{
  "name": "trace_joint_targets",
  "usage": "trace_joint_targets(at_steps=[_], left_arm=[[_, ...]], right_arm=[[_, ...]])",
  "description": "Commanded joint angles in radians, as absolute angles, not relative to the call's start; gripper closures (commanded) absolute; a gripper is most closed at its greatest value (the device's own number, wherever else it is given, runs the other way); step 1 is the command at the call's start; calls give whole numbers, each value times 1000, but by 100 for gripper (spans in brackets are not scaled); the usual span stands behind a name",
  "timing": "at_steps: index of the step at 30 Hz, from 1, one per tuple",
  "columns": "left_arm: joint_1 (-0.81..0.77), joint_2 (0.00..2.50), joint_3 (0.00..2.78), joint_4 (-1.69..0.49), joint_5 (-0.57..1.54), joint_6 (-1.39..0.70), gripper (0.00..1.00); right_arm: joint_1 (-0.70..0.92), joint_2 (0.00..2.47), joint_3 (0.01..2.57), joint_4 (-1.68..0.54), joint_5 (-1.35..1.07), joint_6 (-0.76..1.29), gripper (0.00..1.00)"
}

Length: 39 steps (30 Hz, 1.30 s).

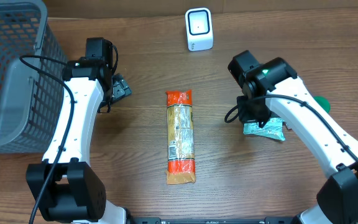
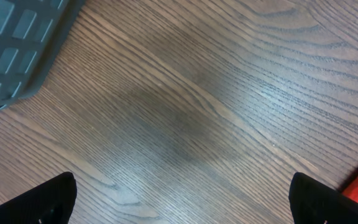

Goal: Scan the item barcode
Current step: 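Carry the Nescafé stick right and lower it by the mint-green pack, then open the right gripper and move it over the spaghetti package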

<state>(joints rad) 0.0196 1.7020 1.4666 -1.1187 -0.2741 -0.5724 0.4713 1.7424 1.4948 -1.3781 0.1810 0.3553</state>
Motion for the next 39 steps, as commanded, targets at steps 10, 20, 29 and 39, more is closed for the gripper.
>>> trace_joint_targets(at_steps=[10, 20, 29, 39], left_arm=[[12, 1683, 1481, -1118, -288, -561, 0], [12, 1683, 1481, -1118, -288, -561, 0], [12, 1683, 1481, -1118, -288, -561, 0], [12, 1683, 1481, -1118, -288, -561, 0]], right_arm=[[339, 1734, 1343, -1306, 208, 367, 96], [335, 1734, 1297, -1297, 205, 367, 79], [335, 1734, 1295, -1254, 136, 367, 40], [403, 1734, 1295, -951, -375, 368, 35]])
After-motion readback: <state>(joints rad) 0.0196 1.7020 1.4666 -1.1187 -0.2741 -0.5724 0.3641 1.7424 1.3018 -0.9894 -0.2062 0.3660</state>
